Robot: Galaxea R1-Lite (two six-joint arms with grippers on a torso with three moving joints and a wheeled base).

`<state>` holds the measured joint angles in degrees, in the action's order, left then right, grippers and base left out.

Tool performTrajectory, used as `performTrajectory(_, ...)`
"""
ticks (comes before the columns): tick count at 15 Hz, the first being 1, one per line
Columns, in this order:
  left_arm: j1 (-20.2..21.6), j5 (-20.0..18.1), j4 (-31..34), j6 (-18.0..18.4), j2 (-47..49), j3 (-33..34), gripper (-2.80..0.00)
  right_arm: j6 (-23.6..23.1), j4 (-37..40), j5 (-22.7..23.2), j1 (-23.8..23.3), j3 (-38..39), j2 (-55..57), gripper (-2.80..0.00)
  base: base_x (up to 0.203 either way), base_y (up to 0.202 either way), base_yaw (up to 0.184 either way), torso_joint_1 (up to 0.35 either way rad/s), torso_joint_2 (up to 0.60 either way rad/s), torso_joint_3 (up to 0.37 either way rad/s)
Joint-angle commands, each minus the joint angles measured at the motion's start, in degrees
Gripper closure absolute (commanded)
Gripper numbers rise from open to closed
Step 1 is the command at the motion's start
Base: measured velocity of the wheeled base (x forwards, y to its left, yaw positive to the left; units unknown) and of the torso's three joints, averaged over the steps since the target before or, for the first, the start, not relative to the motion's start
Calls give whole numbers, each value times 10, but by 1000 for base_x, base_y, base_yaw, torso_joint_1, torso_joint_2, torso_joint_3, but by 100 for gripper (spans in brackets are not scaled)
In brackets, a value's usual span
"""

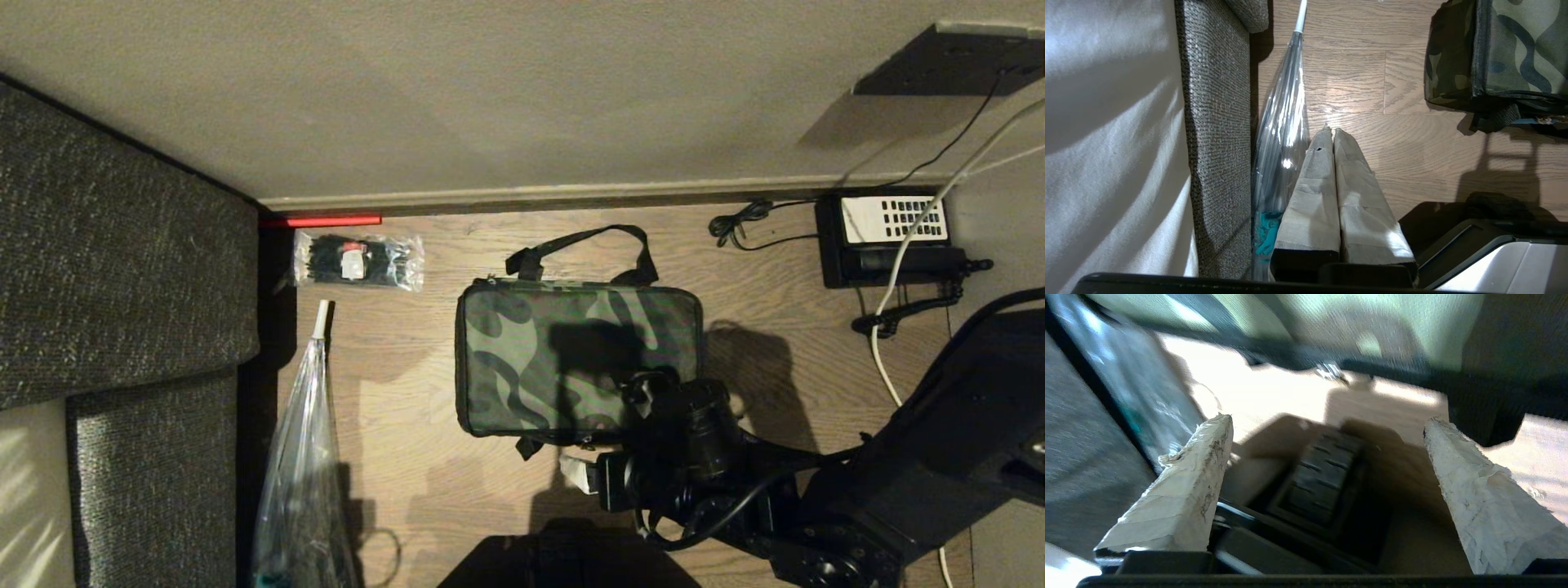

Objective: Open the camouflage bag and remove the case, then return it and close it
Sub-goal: Open the top of the storage box

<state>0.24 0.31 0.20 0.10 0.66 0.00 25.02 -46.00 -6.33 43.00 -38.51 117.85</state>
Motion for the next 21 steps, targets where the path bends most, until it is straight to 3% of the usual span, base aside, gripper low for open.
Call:
performTrajectory(1,0,0,1,0,0,2,0,-1,-9,-17,2,-10,45,-280,0,0,0,0,0,0)
performTrajectory(3,0,0,1,0,2,2,0,-1,-29,-53,2,-19,62,-280,0,0,0,0,0,0)
performTrajectory(7,0,0,1,0,6,2,0,-3,-116,-64,2,-38,101,-280,0,0,0,0,0,0)
performTrajectory(15,0,0,1,0,10,2,0,-19,-162,-91,0,-38,131,-280,0,0,0,0,0,0)
performTrajectory(16,0,0,0,0,10,2,0,-22,-171,-93,0,-38,134,0,0,0,0,0,0,0)
performTrajectory(21,0,0,1,0,11,2,0,-44,-191,-93,0,-37,137,0,0,0,0,0,0,0)
